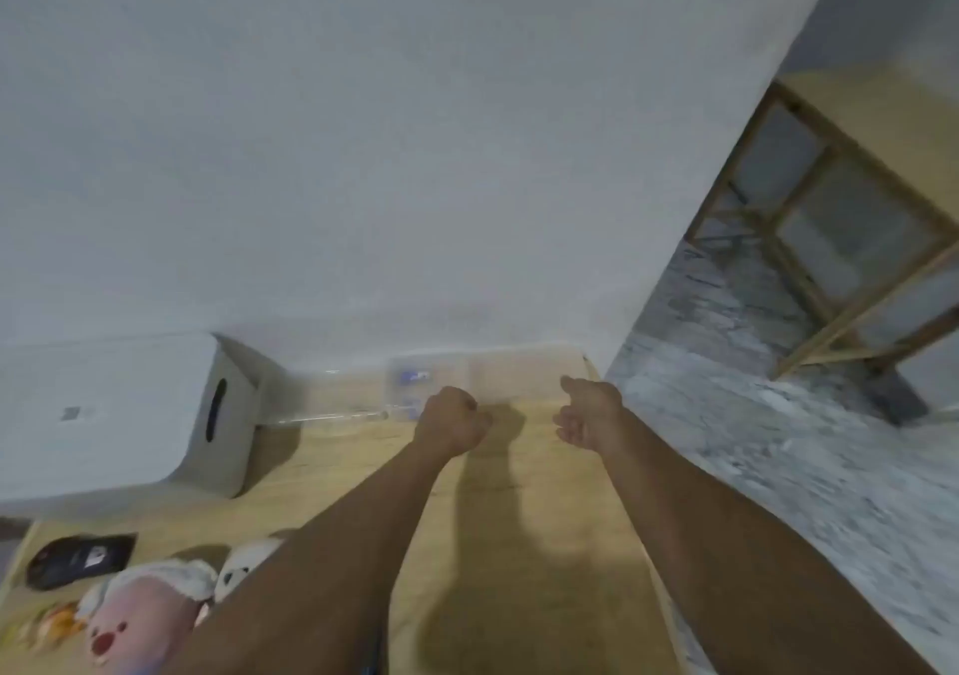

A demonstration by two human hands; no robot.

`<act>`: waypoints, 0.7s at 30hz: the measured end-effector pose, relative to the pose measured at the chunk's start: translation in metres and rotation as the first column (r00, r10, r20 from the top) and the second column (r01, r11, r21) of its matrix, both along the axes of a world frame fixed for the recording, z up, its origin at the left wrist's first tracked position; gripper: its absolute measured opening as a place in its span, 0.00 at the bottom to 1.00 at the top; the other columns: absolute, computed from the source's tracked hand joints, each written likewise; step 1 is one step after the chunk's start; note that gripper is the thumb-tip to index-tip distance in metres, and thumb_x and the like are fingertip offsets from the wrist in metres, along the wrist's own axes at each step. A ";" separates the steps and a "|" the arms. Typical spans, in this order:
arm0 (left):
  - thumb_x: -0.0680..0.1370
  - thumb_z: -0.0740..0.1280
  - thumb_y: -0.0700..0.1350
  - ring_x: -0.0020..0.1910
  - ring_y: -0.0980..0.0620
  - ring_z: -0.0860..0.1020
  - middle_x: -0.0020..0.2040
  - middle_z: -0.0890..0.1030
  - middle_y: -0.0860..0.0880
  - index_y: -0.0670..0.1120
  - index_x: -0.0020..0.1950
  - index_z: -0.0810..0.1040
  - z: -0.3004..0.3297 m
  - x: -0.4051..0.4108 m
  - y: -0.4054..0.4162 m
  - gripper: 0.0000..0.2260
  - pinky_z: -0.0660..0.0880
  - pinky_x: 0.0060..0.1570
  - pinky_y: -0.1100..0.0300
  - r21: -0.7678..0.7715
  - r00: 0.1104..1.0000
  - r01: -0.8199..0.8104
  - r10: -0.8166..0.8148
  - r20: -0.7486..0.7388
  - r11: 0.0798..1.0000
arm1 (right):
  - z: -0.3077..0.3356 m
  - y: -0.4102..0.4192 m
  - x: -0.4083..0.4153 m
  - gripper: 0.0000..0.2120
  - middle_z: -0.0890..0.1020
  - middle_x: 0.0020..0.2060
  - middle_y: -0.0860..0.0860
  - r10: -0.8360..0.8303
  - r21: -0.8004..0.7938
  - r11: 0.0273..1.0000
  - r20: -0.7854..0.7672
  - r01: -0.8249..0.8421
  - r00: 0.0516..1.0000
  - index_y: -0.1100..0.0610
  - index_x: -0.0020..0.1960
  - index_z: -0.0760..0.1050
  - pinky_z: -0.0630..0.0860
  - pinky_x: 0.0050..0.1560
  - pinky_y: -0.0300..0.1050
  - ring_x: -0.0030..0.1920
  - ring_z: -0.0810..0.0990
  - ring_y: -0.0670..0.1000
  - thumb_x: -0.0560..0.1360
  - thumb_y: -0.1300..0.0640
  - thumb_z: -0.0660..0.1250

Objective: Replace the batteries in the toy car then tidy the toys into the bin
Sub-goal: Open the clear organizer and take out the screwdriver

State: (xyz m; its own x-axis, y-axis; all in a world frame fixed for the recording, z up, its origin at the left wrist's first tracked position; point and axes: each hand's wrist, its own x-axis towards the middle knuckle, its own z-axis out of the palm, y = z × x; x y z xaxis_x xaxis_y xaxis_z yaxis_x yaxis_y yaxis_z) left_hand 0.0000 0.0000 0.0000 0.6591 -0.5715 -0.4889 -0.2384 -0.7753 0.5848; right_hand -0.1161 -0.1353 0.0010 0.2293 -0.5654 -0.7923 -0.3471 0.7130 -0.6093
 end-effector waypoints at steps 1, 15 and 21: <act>0.71 0.69 0.44 0.37 0.45 0.78 0.36 0.78 0.42 0.40 0.39 0.81 -0.007 -0.001 -0.003 0.08 0.72 0.37 0.57 -0.033 0.994 -0.075 0.073 -0.077 0.997 | -0.002 -0.003 0.002 0.19 0.77 0.57 0.68 -0.033 0.021 0.999 0.021 0.033 0.999 0.65 0.66 0.70 0.77 0.47 0.48 0.32 0.75 0.59 0.79 0.56 0.65; 0.79 0.67 0.50 0.34 0.49 0.75 0.41 0.77 0.44 0.40 0.49 0.73 -0.025 -0.015 -0.050 0.13 0.77 0.29 0.58 0.111 0.245 -0.814 0.510 -0.825 0.570 | -0.036 -0.026 0.009 0.06 0.77 0.33 0.54 -0.186 0.126 0.974 -0.007 0.186 0.982 0.60 0.43 0.74 0.78 0.43 0.49 0.34 0.78 0.51 0.77 0.59 0.68; 0.82 0.62 0.44 0.34 0.49 0.72 0.37 0.72 0.43 0.37 0.68 0.69 -0.034 -0.010 -0.058 0.17 0.75 0.36 0.56 0.110 0.183 -0.865 0.512 -0.839 0.489 | -0.043 -0.028 0.008 0.07 0.76 0.31 0.55 -0.190 0.073 0.979 -0.032 0.192 0.981 0.62 0.42 0.75 0.73 0.32 0.42 0.31 0.78 0.51 0.75 0.60 0.70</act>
